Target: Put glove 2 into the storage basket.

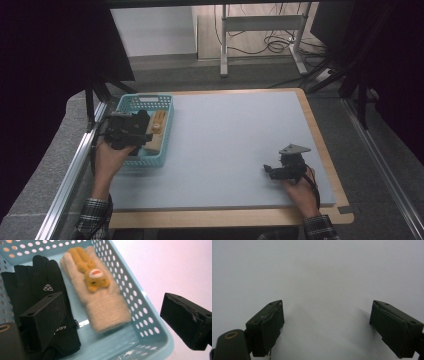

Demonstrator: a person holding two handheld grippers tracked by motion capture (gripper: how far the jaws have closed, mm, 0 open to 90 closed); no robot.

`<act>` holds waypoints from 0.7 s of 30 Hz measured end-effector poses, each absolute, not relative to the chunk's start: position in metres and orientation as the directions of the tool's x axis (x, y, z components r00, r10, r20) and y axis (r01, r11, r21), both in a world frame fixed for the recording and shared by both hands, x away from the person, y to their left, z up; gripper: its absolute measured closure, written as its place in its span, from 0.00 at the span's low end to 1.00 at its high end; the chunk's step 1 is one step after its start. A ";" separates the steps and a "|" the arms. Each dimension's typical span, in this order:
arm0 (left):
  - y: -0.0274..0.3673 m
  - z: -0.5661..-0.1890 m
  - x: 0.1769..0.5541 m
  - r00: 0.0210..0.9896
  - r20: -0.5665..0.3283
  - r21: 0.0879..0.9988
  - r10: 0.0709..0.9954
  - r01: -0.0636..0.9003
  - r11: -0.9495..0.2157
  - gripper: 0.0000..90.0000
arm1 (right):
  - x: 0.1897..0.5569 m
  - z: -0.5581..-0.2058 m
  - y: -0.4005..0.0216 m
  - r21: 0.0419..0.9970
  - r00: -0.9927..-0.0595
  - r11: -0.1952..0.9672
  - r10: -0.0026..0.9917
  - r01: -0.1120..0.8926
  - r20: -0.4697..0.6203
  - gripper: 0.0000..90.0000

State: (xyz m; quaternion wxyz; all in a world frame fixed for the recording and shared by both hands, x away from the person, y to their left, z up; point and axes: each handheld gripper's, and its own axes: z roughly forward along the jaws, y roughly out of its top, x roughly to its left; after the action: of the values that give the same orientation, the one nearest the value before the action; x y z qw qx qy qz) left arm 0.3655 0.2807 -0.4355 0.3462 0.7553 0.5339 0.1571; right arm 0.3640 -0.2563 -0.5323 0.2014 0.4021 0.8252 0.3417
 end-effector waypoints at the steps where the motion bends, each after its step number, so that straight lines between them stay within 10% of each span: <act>1: 0.279 -0.435 0.363 0.388 -0.130 0.695 0.913 0.692 -0.196 0.07 | 0.364 -0.532 -0.256 0.726 -0.596 0.443 0.801 0.526 -0.058 0.13; 21: 0.254 -0.431 0.343 0.444 -0.079 0.735 0.893 0.631 -0.249 0.03 | 0.364 -0.532 -0.256 0.727 -0.596 0.444 0.801 0.524 -0.060 0.13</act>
State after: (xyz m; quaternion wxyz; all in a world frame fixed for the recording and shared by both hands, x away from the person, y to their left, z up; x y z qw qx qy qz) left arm 0.3432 0.2542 -0.4306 0.3612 0.7690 0.4952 0.1813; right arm 0.3639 -0.2562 -0.5323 0.2023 0.4015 0.8253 0.3418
